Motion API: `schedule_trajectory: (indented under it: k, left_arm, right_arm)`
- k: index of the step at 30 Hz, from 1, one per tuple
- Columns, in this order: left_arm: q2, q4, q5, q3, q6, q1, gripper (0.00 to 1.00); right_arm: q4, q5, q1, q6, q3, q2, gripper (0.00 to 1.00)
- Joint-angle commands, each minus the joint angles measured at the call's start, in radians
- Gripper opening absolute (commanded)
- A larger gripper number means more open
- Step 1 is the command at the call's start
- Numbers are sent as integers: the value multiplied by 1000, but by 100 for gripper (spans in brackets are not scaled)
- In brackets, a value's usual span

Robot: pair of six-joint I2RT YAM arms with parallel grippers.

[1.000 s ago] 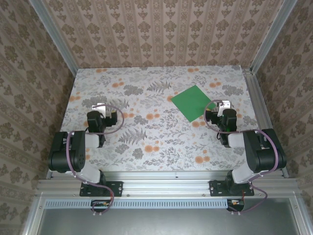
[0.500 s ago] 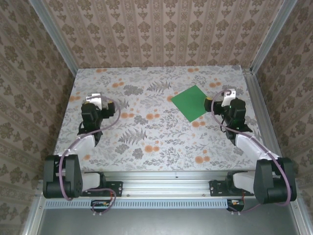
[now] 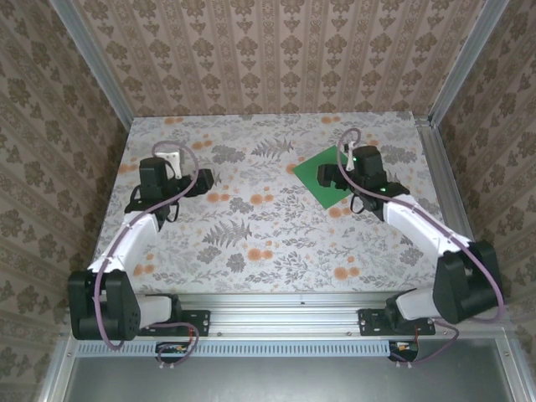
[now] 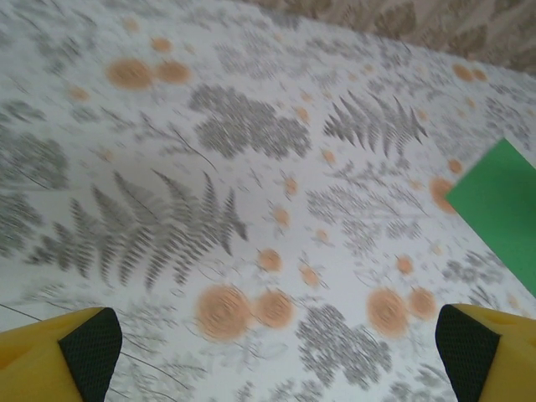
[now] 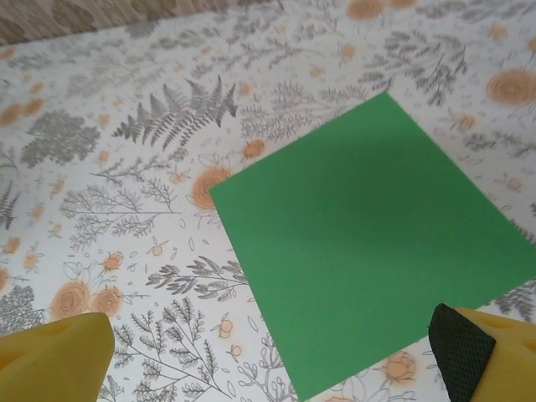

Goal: Fold a paper plane with a square sheet of paper (pick it up from the middle)

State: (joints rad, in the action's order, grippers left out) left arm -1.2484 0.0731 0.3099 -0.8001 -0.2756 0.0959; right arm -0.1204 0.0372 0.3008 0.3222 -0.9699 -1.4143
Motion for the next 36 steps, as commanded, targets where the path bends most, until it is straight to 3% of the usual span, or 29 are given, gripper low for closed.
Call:
schedule_trajectory:
  k: [1, 9, 18, 27, 36]
  left_arm:
    - [-29, 71, 109, -44, -61, 29, 100]
    - [-108, 71, 133, -86, -104, 96, 100]
    - [-127, 71, 136, -92, -117, 125, 100]
    - [-107, 98, 156, -68, -102, 130, 100]
    - [-86, 109, 170, -37, -103, 135, 100]
  right_arm:
    - [-167, 82, 18, 110, -104, -114, 100]
    - [-283, 147, 26, 182, -303, -329, 100]
    - [-367, 229, 21, 76, -449, -516, 100]
    - [-331, 96, 7, -71, -457, -607, 100]
    - [-375, 31, -6, -79, -490, -688, 100]
